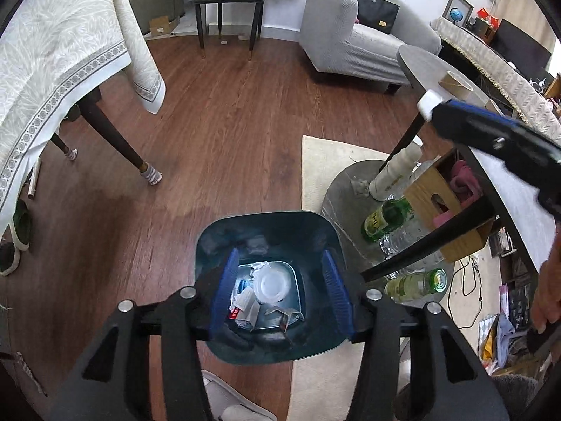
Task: Collect trash
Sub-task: 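Carry both lids over the teal bin and open both grippers, then move both grippers back to the table toward the brown tape-core rings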
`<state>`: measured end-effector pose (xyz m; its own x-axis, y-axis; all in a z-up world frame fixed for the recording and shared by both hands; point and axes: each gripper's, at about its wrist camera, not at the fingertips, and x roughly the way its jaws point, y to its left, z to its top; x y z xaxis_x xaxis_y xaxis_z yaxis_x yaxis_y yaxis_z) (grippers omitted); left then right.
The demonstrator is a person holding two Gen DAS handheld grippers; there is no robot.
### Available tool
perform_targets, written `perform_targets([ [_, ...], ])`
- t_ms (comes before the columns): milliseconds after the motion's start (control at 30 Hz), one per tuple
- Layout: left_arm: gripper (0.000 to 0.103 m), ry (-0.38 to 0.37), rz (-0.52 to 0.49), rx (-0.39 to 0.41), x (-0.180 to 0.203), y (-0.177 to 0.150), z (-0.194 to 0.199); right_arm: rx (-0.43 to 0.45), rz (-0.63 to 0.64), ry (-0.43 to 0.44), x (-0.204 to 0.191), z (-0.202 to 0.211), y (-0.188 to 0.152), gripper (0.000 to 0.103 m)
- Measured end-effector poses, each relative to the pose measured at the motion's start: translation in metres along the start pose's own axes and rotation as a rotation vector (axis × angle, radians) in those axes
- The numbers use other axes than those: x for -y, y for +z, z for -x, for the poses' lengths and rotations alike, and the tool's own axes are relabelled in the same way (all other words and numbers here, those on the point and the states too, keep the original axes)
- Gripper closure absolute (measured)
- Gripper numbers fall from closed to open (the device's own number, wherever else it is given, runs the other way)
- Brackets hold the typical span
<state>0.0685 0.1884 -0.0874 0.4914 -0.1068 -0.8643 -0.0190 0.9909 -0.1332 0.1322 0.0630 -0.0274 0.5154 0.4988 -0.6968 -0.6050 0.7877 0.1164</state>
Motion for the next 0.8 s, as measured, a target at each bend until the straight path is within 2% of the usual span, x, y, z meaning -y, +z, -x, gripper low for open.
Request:
perform_targets([
  [367, 0.046, 0.002, 0.057, 0.130, -0.030, 0.005, 0.036, -0.081, 0.022, 0.010, -0.019, -0.038, -0.003, 0.072],
  [800, 0.041, 0.000, 0.042, 0.321, -0.040, 0.008, 0.085, -0.191, 0.045, 0.040, -0.047, -0.085, -0.015, 0.072],
])
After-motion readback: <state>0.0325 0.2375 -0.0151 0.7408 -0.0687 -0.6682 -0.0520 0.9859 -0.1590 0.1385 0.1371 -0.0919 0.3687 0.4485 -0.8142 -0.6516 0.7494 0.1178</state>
